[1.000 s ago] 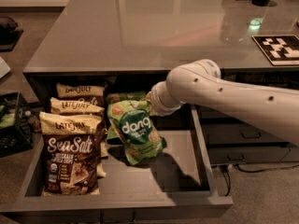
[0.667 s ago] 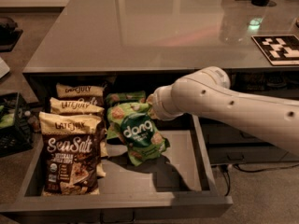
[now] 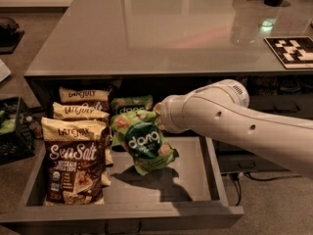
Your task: Pick green rice chip bag from top drawer and place on counter
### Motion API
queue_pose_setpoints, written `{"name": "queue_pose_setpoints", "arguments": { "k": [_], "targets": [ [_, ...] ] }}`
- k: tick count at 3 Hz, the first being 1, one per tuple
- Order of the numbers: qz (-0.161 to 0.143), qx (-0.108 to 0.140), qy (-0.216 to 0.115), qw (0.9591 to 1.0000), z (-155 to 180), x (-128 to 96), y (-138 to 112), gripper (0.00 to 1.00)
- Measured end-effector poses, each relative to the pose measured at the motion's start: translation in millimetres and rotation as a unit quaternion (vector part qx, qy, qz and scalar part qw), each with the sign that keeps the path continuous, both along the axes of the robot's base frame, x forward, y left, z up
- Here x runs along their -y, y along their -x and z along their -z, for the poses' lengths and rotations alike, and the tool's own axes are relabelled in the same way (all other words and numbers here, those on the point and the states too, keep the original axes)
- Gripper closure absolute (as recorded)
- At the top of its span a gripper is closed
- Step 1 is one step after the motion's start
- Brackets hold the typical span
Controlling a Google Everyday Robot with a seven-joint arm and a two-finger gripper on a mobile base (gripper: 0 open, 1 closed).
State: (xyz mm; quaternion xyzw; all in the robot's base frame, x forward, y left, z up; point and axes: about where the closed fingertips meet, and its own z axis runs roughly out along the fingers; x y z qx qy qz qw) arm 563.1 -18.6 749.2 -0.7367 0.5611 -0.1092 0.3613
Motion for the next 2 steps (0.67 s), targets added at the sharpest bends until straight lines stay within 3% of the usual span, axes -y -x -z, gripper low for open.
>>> {"name": "queue_pose_setpoints", "arguments": {
  "k": [1,2],
  "targets": [
    [0.000,0.000,0.001,1.0000,-26.1,-2.2,35.2,1.00],
    [-0.017,0.011,0.041,0.9990,-76.7,-5.8,108.9,1.00]
  ]
}}
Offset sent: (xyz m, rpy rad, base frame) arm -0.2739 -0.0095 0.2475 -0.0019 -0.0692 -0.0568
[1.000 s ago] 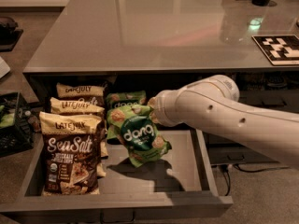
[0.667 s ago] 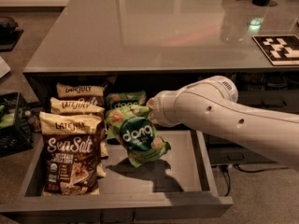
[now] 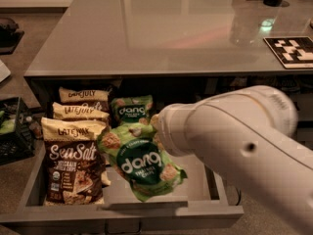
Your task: Pick green rice chip bag from top drawer and place on counter
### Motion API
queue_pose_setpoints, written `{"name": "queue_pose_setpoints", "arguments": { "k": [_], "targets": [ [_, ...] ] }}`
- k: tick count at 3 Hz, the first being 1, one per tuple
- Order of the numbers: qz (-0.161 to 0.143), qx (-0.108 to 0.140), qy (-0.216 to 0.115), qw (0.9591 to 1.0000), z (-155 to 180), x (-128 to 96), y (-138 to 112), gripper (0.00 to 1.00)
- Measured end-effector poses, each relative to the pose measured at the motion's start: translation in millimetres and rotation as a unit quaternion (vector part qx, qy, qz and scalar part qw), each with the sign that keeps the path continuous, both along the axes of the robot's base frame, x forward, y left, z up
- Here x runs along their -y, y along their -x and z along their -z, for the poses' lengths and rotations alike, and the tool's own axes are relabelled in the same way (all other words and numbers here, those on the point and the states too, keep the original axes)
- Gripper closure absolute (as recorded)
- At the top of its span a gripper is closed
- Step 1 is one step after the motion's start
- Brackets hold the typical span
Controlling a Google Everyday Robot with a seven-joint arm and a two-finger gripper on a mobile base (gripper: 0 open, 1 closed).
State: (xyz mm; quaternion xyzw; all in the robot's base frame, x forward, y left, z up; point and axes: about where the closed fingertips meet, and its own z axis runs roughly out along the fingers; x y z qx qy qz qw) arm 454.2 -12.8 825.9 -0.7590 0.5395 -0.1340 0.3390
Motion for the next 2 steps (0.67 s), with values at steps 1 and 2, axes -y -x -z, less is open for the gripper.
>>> {"name": "queue_pose_setpoints", "arguments": {
  "k": [1,2],
  "targets": [
    [0.019,0.027,0.041,0.9986,-69.1,27.0,50.6,1.00],
    [0.007,0.041,0.057,0.9975,-92.6,19.6,72.2,1.00]
  ]
}}
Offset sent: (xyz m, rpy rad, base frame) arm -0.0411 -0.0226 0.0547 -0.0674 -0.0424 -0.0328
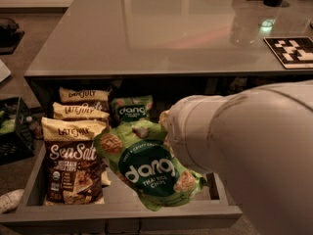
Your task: Pick green rice chip bag from top drawer and place on counter
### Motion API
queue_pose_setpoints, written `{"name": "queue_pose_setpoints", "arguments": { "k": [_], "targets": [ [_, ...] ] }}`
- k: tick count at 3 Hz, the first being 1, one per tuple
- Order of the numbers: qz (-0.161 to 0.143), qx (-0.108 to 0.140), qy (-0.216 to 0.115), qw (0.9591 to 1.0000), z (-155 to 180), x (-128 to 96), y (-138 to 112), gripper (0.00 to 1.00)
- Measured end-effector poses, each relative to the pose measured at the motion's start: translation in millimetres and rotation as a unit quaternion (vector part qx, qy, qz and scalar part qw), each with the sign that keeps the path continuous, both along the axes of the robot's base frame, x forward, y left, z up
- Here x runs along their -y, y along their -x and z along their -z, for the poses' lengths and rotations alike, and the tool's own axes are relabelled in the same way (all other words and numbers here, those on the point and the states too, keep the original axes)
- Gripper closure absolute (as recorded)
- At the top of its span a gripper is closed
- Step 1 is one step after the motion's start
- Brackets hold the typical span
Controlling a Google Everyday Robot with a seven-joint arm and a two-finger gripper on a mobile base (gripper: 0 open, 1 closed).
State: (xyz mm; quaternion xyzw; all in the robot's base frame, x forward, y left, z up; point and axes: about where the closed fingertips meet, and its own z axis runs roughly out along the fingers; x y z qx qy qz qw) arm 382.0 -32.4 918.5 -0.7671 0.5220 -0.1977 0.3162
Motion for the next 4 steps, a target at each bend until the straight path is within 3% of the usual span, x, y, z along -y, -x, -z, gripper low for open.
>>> {"name": "queue_pose_setpoints", "arguments": {
  "k": [1,2,3,4],
  "targets": [
    [0.000,0.000,0.000,1.0000,0.0,0.0,0.0,1.00],
    [0.012,0.004,-0.003,0.9999,-2.8,-3.4,-15.3,1.00],
    [0.003,-0.002,-0.028,0.9996,-12.3,-33.4,-55.7,1.00],
    [0.022,0.010,-0.028,0.9993,-20.6,-29.7,-68.6,1.00]
  ]
}}
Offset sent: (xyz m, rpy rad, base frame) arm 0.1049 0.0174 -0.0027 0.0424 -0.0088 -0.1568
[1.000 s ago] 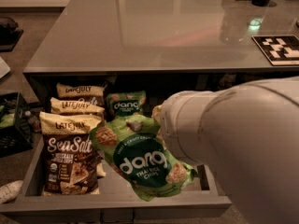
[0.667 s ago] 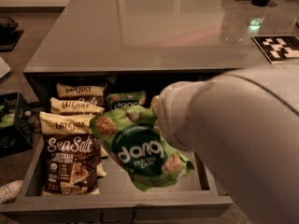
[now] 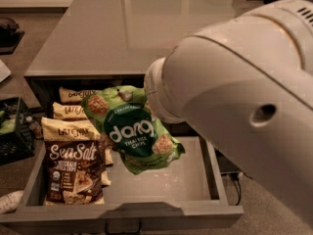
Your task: Pick green rice chip bag from top drawer and place on counter
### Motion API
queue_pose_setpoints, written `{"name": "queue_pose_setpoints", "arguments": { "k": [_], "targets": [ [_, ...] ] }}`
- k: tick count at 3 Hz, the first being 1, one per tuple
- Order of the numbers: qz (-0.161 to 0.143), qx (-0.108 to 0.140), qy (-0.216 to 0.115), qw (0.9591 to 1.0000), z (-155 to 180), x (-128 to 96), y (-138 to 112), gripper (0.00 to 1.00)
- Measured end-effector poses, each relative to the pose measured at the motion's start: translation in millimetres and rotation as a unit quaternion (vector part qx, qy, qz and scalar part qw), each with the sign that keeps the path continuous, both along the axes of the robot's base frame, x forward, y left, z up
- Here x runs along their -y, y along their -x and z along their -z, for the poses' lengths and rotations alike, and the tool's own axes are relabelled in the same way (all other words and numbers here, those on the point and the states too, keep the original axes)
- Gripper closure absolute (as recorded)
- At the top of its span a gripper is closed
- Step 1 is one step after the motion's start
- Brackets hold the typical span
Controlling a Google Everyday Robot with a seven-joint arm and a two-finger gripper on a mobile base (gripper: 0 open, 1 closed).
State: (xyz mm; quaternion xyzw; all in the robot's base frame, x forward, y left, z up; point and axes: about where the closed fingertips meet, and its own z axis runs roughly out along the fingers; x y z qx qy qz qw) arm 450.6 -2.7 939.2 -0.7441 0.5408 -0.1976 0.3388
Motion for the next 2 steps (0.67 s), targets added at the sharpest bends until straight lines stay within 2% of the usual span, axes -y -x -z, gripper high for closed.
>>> {"name": "queue_pose_setpoints", "arguments": {
  "k": [1,2],
  "targets": [
    [0.000,0.000,0.000,1.0000,0.0,0.0,0.0,1.00],
    [0.000,0.010,-0.009,0.9999,-23.6,-11.3,-5.4,1.00]
  ]
}}
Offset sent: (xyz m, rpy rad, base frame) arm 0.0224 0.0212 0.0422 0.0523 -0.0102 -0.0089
